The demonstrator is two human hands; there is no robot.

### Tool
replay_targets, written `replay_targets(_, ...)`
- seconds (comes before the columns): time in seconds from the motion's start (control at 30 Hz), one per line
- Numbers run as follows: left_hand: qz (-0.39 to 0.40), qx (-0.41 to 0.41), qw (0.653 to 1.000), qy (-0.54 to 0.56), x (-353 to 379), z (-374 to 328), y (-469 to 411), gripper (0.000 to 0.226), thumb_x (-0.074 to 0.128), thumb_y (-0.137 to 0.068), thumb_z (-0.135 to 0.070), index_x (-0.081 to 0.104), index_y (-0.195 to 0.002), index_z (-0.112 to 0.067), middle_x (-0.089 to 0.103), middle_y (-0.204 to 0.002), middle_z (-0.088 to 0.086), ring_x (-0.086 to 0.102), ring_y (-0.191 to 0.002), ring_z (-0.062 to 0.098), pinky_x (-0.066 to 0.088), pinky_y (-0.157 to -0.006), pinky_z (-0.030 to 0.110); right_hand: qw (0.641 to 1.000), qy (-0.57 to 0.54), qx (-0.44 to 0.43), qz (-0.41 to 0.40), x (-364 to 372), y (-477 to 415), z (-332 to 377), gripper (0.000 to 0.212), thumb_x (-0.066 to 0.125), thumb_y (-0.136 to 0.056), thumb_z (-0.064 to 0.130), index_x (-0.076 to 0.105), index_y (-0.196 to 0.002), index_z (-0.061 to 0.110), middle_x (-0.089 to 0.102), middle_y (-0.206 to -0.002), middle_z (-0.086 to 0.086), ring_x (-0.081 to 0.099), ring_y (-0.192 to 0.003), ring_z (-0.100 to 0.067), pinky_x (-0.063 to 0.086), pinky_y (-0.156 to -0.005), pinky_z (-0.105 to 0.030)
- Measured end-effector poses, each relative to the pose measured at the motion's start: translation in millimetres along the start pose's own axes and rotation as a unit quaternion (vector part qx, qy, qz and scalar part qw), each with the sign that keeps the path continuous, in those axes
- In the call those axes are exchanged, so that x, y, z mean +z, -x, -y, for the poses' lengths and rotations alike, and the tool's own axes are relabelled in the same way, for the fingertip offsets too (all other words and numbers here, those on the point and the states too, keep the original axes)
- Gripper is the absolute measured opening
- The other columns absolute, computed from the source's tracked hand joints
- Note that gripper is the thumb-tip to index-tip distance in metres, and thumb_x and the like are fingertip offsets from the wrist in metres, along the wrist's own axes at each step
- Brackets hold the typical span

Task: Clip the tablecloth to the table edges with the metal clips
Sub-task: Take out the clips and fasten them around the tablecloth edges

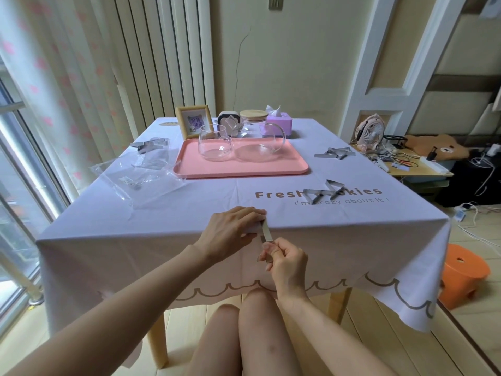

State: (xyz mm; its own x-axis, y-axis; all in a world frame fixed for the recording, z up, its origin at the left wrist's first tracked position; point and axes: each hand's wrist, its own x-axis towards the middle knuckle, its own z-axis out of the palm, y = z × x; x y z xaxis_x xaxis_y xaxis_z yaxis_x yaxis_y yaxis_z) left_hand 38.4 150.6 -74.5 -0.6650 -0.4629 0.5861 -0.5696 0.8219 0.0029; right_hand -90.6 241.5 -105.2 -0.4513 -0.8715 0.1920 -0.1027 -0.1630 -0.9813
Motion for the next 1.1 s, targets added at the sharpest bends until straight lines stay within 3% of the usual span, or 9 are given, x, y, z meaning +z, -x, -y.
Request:
replay_targets(0.37,-0.002,0.003,1.000,0.003,-3,-2,-1,0.045,0.075,-0.068,-0.019,0.064,-0.111,-0.019,0.065,-0.118,-0.009,0.067,-0.097,0.015,0.048,-0.053,0.022,1.000,0.002,0.006,-0.008,2,-3,3,0.037,0.059,-0.087,0.003,0.055,-0.051,0.011,0.060,-0.049,0.001,0.041,-0.039,-0.010,0.035,-0.043,-0.019)
replay_targets(0.8,-0.005,-0.007,1.000,0.005,0,-2,-1,0.046,0.073,-0.066,-0.023,0.065,-0.111,-0.020,0.065,-0.119,-0.010,0.067,-0.098,0.013,0.050,-0.055,0.020,0.999,0.028,0.020,-0.018,10,-11,5,0.037,0.059,-0.086,0.007,0.056,-0.050,0.015,0.062,-0.053,-0.004,0.043,-0.044,-0.013,0.038,-0.051,-0.027)
replay_targets(1.0,-0.013,-0.010,1.000,-0.005,-1,-3,-1,0.041,0.060,-0.072,-0.032,0.065,-0.111,-0.021,0.066,-0.117,-0.011,0.066,-0.099,0.010,0.050,-0.056,0.018,0.999,0.026,0.015,-0.026,14,-14,5,0.033,0.061,-0.086,0.007,0.059,-0.053,0.011,0.060,-0.049,0.003,0.045,-0.044,-0.010,0.041,-0.052,-0.027)
replay_targets(1.1,-0.008,-0.011,1.000,-0.015,-1,-3,-1,0.041,0.053,-0.075,-0.037,0.066,-0.110,-0.021,0.066,-0.117,-0.011,0.067,-0.098,0.010,0.049,-0.057,0.017,0.999,0.011,0.011,-0.040,15,-12,2,0.027,0.063,-0.085,0.008,0.063,-0.058,0.006,0.062,-0.051,-0.005,0.049,-0.043,-0.013,0.043,-0.051,-0.030)
